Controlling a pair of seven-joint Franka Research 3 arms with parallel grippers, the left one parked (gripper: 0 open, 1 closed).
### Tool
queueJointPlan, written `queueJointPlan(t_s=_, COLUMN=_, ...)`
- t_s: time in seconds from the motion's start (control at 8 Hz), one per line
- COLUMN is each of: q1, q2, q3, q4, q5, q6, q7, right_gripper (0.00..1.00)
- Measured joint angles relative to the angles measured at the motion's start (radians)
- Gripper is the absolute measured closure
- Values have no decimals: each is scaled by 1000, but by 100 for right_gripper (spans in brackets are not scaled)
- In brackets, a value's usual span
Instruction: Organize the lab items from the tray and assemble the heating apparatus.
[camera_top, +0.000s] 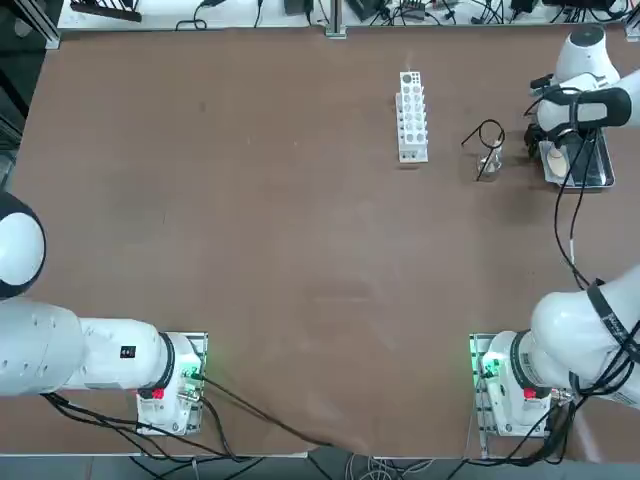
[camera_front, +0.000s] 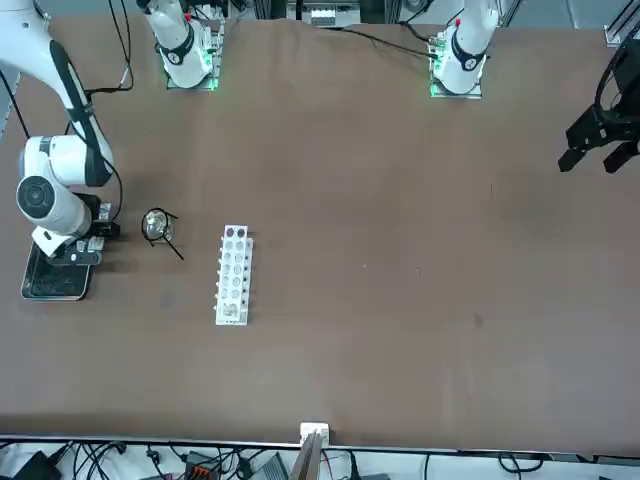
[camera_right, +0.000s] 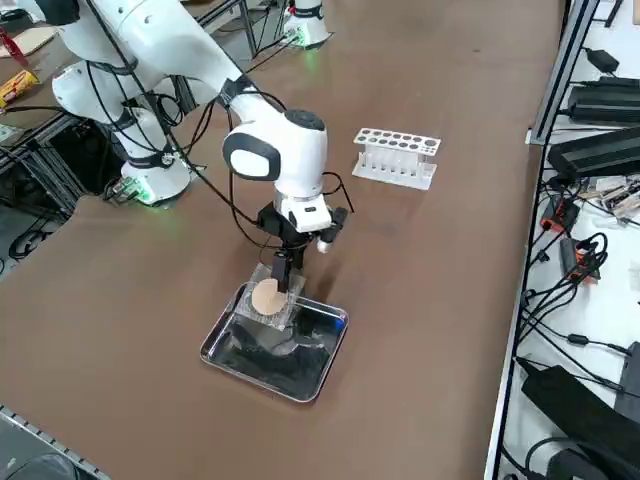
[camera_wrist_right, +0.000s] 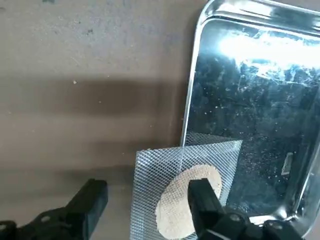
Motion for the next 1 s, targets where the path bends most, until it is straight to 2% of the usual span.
queueJointPlan(t_s=0.25, q1=14, q2=2, q3=0, q4=0, q5=-1, q6=-7, q7=0, right_gripper=8)
queueJointPlan(t_s=0.5, q1=26, q2=2, q3=0, q4=0, q5=-44, q6=-41, q7=5, right_gripper=16)
queueJointPlan(t_s=0.62, q1=27, q2=2, q3=0, q4=0, q5=-58, q6=-50, q7=10, right_gripper=23)
queueJointPlan(t_s=0.75, q1=27, q2=2, q3=0, q4=0, q5=-61, q6=-53, q7=11, right_gripper=24)
queueJointPlan(t_s=1.0, q1=30, q2=2, q3=0, q4=0, q5=-62, q6=-54, q7=12, right_gripper=34)
